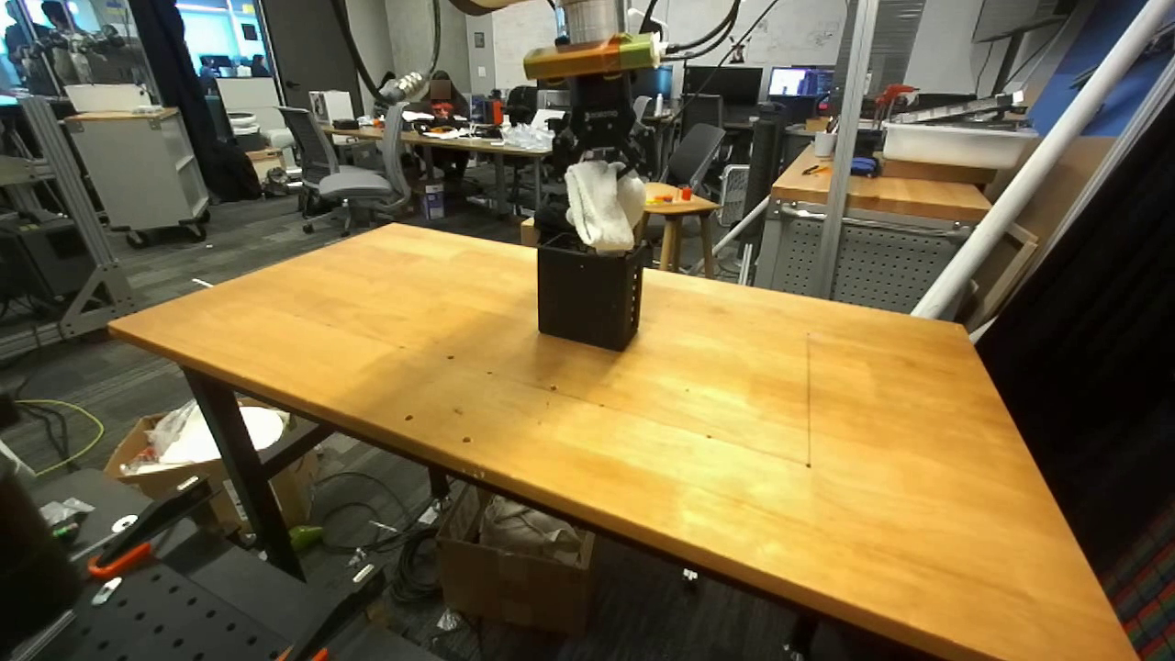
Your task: Put the white towel in the black box
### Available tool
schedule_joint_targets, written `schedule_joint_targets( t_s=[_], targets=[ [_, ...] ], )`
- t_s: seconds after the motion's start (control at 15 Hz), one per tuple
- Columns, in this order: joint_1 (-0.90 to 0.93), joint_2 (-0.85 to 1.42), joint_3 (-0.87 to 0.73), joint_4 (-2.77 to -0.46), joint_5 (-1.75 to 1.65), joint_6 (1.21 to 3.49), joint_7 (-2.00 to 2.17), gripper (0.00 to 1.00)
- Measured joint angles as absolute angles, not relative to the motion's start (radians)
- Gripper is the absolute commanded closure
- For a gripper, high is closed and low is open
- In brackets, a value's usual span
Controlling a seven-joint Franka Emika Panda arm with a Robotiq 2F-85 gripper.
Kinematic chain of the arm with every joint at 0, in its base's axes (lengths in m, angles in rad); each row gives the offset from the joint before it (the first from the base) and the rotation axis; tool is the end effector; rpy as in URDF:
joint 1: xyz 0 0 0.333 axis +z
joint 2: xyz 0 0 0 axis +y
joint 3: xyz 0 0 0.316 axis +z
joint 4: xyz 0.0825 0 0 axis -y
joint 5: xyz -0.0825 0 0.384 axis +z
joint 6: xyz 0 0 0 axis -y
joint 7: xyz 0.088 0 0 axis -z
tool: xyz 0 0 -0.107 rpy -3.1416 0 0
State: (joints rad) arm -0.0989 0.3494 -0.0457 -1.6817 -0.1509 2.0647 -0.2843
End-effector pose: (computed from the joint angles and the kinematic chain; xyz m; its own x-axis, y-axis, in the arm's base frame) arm 0.6506 -0.0998 0.4019 0.9777 0.2094 -0.0153 0.2093 -0.9660 0.1520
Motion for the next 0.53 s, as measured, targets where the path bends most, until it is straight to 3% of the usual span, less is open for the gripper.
schedule_joint_targets(
  t_s=[0.53],
  targets=[
    [-0.101, 0.407, -0.04, -1.663, -0.052, 2.075, -0.286, 0.98]
  ],
)
